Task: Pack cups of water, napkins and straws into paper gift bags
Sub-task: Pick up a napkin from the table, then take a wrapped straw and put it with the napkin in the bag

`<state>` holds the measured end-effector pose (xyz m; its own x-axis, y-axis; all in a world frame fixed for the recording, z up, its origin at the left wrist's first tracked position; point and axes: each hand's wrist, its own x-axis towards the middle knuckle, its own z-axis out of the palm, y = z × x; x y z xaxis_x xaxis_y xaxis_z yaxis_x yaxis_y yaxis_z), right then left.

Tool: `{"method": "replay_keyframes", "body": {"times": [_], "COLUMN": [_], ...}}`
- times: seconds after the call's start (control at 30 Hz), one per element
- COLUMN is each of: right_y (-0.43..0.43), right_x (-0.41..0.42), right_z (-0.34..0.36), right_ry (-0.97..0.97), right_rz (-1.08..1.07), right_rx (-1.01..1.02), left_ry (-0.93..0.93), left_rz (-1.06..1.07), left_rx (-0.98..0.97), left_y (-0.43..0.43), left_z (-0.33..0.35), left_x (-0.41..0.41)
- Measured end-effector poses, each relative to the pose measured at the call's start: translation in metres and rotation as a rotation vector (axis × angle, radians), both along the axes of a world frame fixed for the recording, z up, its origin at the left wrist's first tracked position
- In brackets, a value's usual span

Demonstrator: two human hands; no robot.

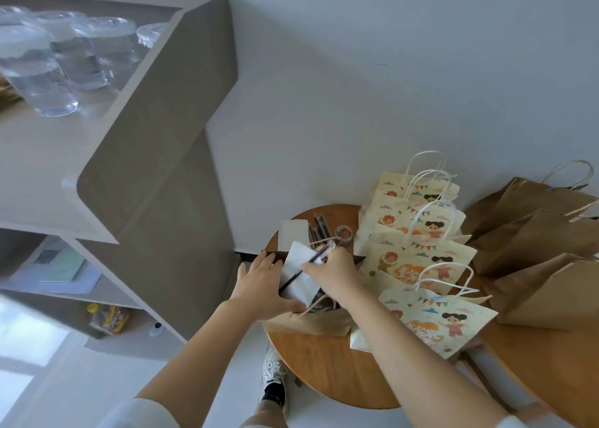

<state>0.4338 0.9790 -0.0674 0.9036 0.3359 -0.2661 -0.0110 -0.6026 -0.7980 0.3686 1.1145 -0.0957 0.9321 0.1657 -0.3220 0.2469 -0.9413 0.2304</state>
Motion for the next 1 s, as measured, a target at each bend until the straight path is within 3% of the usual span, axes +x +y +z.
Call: {"method": "replay_keyframes", "body": {"times": [0.1,0.23,0.4,0.5,0.6,0.7,0.77,1.0], "right_y": [0.010,0.000,-0.030,-0.049,-0.055,-0.051,-0.045,-0.011], "right_x": [-0.003,0.005,0.017,0.025,0.040,0.058,0.074,0.157], "right_z": [-0.014,-0.018,-0.014,-0.011,-0.011,-0.010,-0.010,-0.052], "right_ry": [0.111,0.206,0.030,-0.154,-0.207,-0.224,-0.200,0.009], "right_rz": [0.065,0.078,-0.172,-0.239,-0.206,-0.174,-0.150,-0.057], "right_rx": [-0.018,0.012,0.092,0.026,-0.017,-0.039,-0.058,-0.299], "left_ry": [-0.073,-0.031,-0.093,-0.116,-0.186,-0.283,-0.276,-0.130], "left_rz": [0.055,0.045,0.055,0.041,0.061,0.239,0.286,0.137], "left_rx": [-0.102,-0.154,-0.080,-0.068,-0.218,-0.433,-0.470,-0.451], "left_y": [0.011,0.022,0.023,0.020,0.020,0.021,0.025,0.039], "left_z": [0.000,-0.004,-0.011,-0.014,-0.012,-0.002,0.002,-0.013], "left_x": [-0.005,-0.013,-0.009,0.001,0.016,0.038,0.059,0.161]}}
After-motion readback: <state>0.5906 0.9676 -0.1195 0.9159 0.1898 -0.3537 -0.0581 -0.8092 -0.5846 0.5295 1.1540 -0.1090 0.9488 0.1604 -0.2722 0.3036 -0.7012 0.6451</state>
